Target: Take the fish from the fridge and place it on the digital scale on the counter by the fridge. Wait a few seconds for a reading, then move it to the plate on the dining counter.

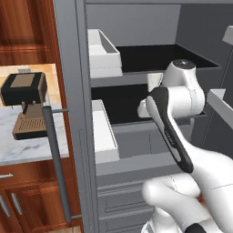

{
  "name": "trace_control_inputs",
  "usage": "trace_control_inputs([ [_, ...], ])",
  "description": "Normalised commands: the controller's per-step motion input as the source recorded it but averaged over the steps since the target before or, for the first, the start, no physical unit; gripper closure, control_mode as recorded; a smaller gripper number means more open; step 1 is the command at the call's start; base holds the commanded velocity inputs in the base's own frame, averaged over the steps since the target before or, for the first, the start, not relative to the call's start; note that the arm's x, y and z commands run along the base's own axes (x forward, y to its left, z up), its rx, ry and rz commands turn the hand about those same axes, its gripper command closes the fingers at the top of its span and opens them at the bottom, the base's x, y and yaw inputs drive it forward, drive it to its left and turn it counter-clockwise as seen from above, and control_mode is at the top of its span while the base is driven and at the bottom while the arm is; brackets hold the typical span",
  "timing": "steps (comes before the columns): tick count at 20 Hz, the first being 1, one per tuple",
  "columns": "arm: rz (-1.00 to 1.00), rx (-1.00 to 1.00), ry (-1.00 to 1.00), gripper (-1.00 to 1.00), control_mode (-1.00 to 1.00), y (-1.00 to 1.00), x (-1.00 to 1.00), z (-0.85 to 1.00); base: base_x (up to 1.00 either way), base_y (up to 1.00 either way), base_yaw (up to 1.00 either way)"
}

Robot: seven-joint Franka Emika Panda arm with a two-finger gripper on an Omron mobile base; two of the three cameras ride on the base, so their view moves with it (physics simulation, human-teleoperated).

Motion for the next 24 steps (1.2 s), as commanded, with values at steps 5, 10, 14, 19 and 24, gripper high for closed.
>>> trace_control_inputs([
  [5, 0.04, 0.00, 0.23, 1.00, -1.00, 0.00, -0.70, 0.57, 0.00, 0.00, 0.00],
  [10, 0.00, 0.00, 0.00, 1.00, -1.00, 0.00, -0.11, 0.05, 0.00, 0.00, 0.00],
  [14, 0.00, 0.00, 0.00, 1.00, -1.00, 0.00, 0.00, 0.00, 0.00, 0.00, 0.00],
  [19, 0.00, 0.00, 0.00, 1.00, 1.00, 0.00, -0.13, 0.00, -0.57, 0.00, 0.00],
  [24, 0.00, 0.00, 0.00, 1.00, 1.00, 0.00, 0.00, 0.00, -1.00, 0.03, 0.00],
])
